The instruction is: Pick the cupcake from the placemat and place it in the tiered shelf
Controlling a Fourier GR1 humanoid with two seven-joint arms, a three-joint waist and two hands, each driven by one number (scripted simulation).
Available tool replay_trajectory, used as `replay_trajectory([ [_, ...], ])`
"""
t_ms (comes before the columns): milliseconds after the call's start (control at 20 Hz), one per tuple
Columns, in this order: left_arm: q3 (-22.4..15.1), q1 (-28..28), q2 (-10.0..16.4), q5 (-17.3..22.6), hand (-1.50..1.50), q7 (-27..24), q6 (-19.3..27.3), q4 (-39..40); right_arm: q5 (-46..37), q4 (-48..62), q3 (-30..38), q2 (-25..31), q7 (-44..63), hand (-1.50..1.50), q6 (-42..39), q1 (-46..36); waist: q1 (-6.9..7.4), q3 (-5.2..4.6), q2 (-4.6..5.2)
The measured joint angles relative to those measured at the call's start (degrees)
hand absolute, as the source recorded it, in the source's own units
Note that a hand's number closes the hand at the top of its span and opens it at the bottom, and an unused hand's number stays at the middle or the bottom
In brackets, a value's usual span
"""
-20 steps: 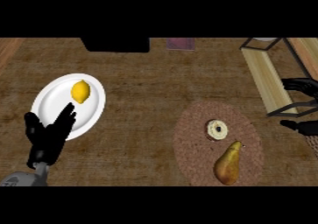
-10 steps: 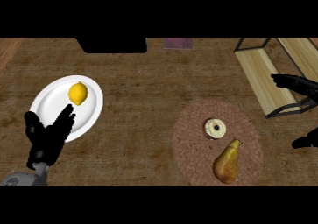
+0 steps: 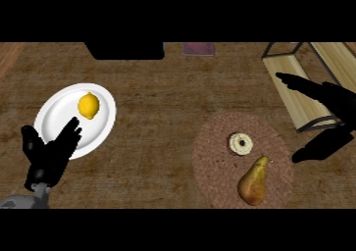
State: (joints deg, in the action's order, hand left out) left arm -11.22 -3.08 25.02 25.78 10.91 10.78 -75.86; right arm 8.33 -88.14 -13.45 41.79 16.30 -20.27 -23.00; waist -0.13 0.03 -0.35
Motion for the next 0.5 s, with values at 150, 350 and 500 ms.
replay_trajectory([
  [150, 0.26, -0.48, -0.39, -0.7, 0.0, 0.84, 0.17, -0.22, -3.47, -2.55, -1.77, -2.31, 7.16, -1.5, 2.53, -1.79, 0.18, -0.01, 0.1],
  [350, 0.48, -0.38, -1.86, -2.04, 0.0, 0.17, 0.18, 0.08, -7.11, -3.98, -4.35, -5.93, 14.64, -1.5, 2.95, -3.35, 0.33, 0.05, 0.17],
  [500, 0.81, -0.44, -2.46, -3.05, 0.0, 1.06, 0.49, -0.38, -10.04, -5.14, -6.0, -7.45, 17.42, -1.5, 1.79, -2.67, 0.31, 0.06, 0.19],
])
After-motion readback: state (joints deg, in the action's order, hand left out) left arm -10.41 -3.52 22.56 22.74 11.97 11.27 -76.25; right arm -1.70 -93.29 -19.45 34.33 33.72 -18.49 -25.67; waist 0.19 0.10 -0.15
